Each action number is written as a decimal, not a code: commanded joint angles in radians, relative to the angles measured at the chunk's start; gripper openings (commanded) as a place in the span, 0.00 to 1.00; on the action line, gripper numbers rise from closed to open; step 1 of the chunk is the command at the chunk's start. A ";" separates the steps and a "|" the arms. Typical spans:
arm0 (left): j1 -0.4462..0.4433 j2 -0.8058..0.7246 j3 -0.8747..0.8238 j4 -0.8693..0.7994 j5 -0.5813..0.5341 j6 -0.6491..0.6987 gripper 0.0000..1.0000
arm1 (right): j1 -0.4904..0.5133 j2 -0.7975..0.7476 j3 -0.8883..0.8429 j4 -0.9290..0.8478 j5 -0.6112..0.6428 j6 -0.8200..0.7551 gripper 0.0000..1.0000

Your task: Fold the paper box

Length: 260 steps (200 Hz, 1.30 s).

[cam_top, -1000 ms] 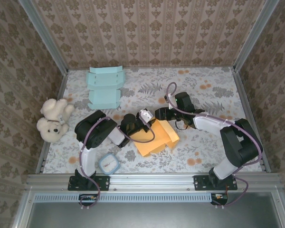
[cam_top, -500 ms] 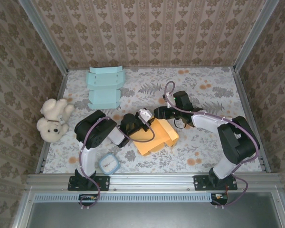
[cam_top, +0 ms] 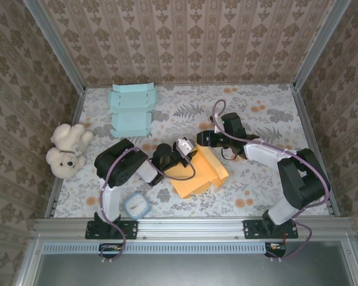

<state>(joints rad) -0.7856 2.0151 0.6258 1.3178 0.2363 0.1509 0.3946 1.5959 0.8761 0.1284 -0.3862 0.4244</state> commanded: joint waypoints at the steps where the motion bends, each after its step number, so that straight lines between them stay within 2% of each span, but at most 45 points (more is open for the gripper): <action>1: -0.007 0.014 0.003 -0.012 0.014 0.040 0.00 | -0.003 0.013 -0.010 0.003 0.019 0.018 0.59; 44: -0.007 0.026 0.017 -0.012 0.003 0.034 0.00 | 0.009 0.062 -0.067 0.059 0.023 0.010 0.59; 73: -0.006 0.031 0.025 -0.011 0.006 0.026 0.00 | 0.038 0.107 -0.066 0.049 0.105 -0.026 0.58; 101: -0.006 0.033 0.029 -0.014 -0.002 0.017 0.00 | 0.058 0.079 -0.074 0.053 0.177 -0.056 0.58; 158: -0.006 0.035 0.024 -0.012 -0.014 0.015 0.00 | 0.075 -0.106 -0.077 0.027 0.262 -0.045 0.58; 190: -0.007 0.022 0.016 -0.012 -0.043 0.010 0.00 | 0.077 -0.276 -0.104 -0.035 0.350 -0.040 0.58; 233: -0.006 -0.007 0.004 -0.014 -0.177 -0.067 0.00 | 0.088 -0.520 -0.200 -0.109 0.485 -0.008 0.58; 260: 0.002 -0.043 -0.017 -0.013 -0.297 -0.160 0.00 | 0.093 -0.582 -0.236 -0.149 0.521 0.010 0.57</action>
<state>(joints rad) -0.7914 2.0186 0.6342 1.3163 0.0898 0.0788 0.4793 1.0473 0.6804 0.0643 0.0498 0.4030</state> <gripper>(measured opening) 0.089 0.575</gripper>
